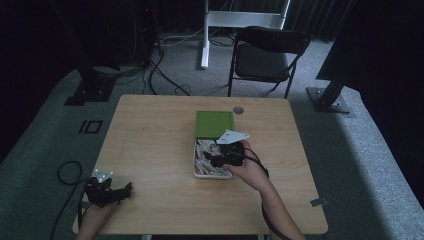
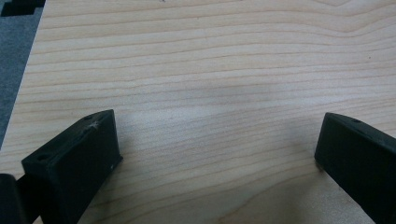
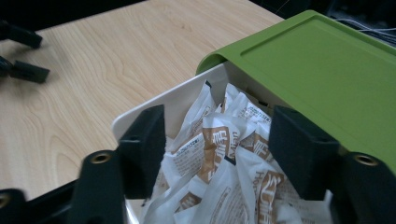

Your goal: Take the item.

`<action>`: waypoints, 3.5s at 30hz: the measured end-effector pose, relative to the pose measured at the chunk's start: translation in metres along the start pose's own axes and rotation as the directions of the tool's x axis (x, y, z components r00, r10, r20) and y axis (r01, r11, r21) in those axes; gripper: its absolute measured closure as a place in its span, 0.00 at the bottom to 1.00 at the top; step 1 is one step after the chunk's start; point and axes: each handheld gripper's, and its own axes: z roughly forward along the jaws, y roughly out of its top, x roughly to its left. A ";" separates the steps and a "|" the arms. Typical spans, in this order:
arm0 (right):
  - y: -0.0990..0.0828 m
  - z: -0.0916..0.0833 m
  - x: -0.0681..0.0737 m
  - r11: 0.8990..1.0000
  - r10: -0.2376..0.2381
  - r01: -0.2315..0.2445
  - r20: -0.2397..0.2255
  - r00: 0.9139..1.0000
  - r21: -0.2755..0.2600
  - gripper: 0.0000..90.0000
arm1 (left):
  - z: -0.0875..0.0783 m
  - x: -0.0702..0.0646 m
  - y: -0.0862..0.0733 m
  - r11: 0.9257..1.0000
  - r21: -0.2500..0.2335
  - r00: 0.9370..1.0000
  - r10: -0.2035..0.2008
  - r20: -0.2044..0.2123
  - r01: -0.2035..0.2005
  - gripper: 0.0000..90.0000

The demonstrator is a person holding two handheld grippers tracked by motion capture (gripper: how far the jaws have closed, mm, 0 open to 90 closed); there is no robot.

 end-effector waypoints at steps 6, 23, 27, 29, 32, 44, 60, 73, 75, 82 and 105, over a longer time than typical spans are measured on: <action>0.004 0.013 -0.005 0.999 0.047 -0.047 -0.030 0.998 0.017 0.49 | 0.000 0.000 0.000 1.000 0.000 1.000 0.001 0.000 -0.001 0.01; 0.004 0.038 -0.008 0.992 0.001 0.001 -0.017 1.000 0.128 0.65 | 0.000 0.000 0.000 1.000 0.002 1.000 0.003 0.000 -0.003 0.01; 0.002 0.040 -0.009 0.990 0.037 -0.035 -0.012 0.999 0.139 0.70 | 0.000 0.000 0.000 1.000 0.001 1.000 0.003 0.000 -0.003 0.01; 0.001 0.040 -0.009 0.989 0.040 -0.038 -0.015 0.999 0.143 0.74 | 0.000 0.000 0.000 1.000 0.001 1.000 0.003 0.000 -0.003 0.01; 0.001 0.039 -0.009 0.990 0.041 -0.039 -0.012 0.999 0.134 0.80 | 0.000 0.000 0.000 1.000 0.002 1.000 0.003 0.000 -0.003 0.01; 0.004 0.022 -0.010 0.997 0.056 -0.054 -0.026 0.998 0.059 0.84 | 0.000 0.000 0.000 1.000 0.002 1.000 0.003 0.000 -0.003 0.01; 0.021 -0.008 -0.011 0.997 0.058 -0.060 -0.033 0.998 -0.048 0.91 | 0.000 0.000 0.000 1.000 0.001 1.000 0.004 -0.001 -0.004 0.01; 0.026 -0.034 -0.022 0.995 0.040 -0.037 0.023 0.999 -0.096 0.91 | 0.000 0.000 0.000 1.000 0.000 1.000 0.003 -0.001 -0.003 0.01; 0.027 -0.039 -0.026 0.994 0.057 -0.052 0.047 0.997 -0.100 0.91 | 0.000 0.000 0.000 1.000 0.000 1.000 0.002 -0.001 -0.002 0.01; 0.024 -0.052 -0.042 0.988 0.106 -0.083 0.184 0.977 -0.130 0.91 | 0.000 0.000 0.000 1.000 -0.001 1.000 0.000 0.000 0.000 0.01; -0.016 -0.039 -0.108 0.958 0.287 -0.254 0.384 0.878 -0.136 0.91 | 0.000 0.000 0.000 1.000 0.002 1.000 0.003 0.000 -0.003 0.01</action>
